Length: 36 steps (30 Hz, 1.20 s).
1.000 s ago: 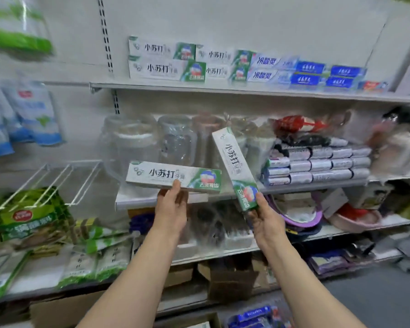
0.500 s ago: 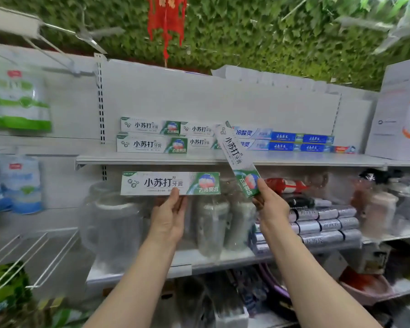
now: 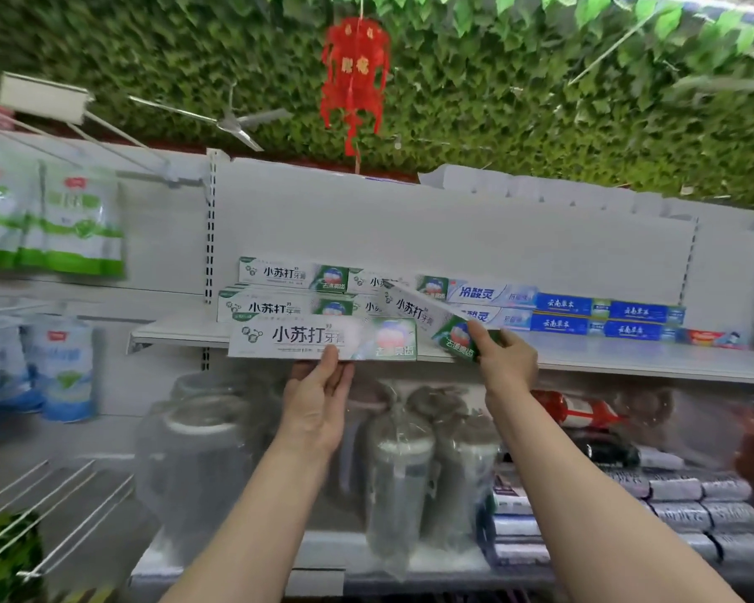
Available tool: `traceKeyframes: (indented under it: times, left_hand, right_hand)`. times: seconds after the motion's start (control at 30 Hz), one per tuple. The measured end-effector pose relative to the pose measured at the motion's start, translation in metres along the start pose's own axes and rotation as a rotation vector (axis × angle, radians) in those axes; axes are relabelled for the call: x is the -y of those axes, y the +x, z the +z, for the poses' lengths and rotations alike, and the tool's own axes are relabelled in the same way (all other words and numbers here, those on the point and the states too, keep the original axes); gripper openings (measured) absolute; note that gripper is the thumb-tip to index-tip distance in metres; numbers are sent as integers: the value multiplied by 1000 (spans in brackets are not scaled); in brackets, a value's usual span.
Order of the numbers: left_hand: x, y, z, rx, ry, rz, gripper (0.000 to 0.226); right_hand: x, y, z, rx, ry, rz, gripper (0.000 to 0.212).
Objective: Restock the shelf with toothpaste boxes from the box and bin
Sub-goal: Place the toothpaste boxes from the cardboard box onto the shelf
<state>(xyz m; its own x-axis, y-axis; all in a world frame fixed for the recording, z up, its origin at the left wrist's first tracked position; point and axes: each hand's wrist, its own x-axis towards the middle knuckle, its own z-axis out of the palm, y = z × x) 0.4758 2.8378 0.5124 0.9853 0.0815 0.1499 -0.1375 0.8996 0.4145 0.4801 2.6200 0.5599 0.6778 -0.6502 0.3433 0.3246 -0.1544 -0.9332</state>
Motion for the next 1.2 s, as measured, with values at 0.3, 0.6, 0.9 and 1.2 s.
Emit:
traceKeyframes:
  times: [0.3,0.6,0.9,1.2]
  left_hand:
    - [-13,8,9,-19,40,52,16]
    - [-36,38,19,54,111,18,30]
    - [-120,75,-6,-286,1018,593,80]
    - [-130,93,-42,-389,1780,578,69]
  right_hand:
    - [-4,17,18,-118,-78,-117,54]
    - [15,-32,72,549,180,-220,33]
    - [15,-34,114,466,234,-189,31]
    - [-4,-42,157,384,-338,-287,60]
